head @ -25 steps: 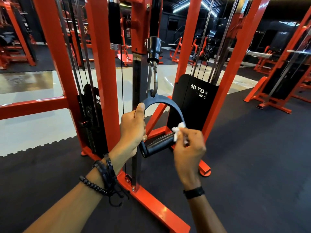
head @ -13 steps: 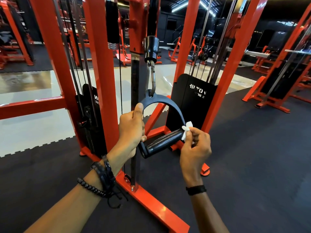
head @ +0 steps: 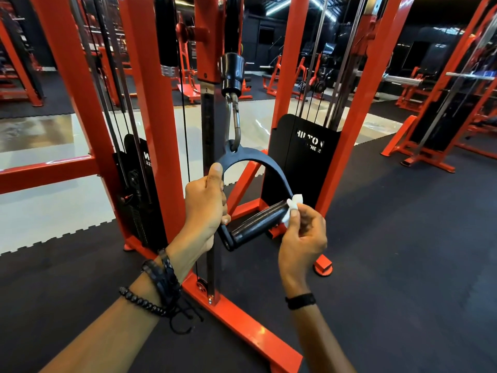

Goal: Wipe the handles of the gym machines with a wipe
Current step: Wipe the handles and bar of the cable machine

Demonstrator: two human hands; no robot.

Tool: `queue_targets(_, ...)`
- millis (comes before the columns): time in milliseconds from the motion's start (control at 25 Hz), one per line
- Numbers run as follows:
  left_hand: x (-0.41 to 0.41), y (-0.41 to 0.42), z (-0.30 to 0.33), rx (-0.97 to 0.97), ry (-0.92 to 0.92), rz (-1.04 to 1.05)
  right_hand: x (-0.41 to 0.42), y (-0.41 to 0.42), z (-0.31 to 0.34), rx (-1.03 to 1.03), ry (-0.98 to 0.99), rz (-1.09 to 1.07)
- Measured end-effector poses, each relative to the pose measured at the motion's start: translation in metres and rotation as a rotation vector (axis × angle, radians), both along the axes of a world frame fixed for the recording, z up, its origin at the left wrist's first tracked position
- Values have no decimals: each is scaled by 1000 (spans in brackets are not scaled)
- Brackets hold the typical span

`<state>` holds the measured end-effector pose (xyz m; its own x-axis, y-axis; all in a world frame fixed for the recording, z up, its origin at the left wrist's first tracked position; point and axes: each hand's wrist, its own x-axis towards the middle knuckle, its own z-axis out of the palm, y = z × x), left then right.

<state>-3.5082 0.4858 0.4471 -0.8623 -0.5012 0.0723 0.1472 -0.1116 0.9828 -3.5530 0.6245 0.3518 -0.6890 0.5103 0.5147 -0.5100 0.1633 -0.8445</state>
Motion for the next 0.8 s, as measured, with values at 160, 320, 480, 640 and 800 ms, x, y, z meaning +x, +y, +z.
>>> queue_targets(160, -1, -3, -1, 13, 8, 1, 39, -30, -21, -103, 14, 150)
queue_targets(320, 2, -4, 0, 27, 8, -12, 59, -36, -14, 79, 147, 168)
queue_targets(480, 3, -4, 2, 21, 7, -9, 49, -31, 13, 238, 156, 132)
queue_targets(640, 4, -6, 2, 22, 10, -18, 42, -15, 18, 145, 187, 97)
queue_targets(800, 5, -7, 2, 14, 5, -17, 9, 7, 24, 210, 74, -8)
